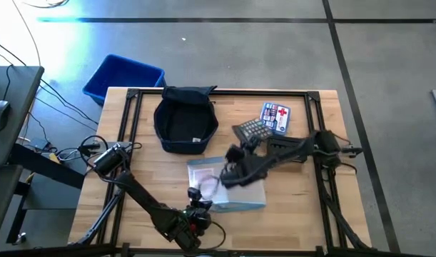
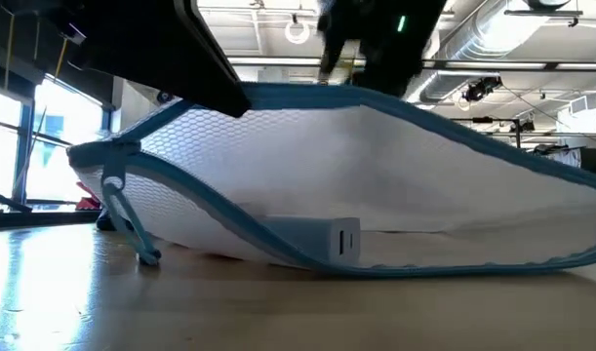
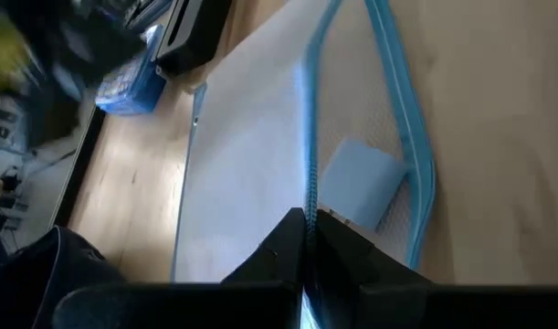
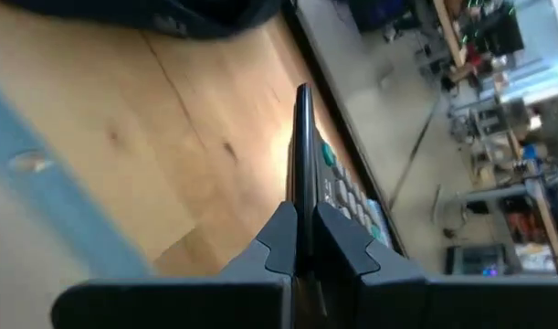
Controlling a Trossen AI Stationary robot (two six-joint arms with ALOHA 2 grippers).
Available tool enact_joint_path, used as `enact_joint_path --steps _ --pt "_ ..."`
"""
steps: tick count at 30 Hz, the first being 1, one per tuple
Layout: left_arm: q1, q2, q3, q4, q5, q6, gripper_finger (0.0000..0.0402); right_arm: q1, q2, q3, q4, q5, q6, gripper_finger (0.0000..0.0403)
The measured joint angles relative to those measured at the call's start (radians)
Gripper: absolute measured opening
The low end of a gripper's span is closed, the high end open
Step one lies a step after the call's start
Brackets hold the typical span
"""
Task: Unpack backpack
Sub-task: Remove the black calculator from the transparent zip bag, then remove the white charger adapter from the transparent zip bag
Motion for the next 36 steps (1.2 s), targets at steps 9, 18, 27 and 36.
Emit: enact_joint_path --steps 9,18,27,36 --pt "0.002 0.000 0.000 0.005 -0.003 0.004 0.0000 -0.178 0.005 -0.263 0.729 -0.056 -0.377 0.0005" --pt "0.009 0.000 0.000 0.011 -0.001 0.003 0.0000 -0.279 0.005 -0.297 0.807 -0.201 -0.447 0.0065" --pt "0.009 0.000 0.000 0.011 0.004 -0.006 0.0000 -0.250 0.003 -0.154 0.549 -0.329 -0.472 0.0191" --pt "0.008 0.000 0.001 0.009 0.029 -0.016 0.0000 0.012 -0.067 -0.036 0.246 -0.246 -0.440 0.0184"
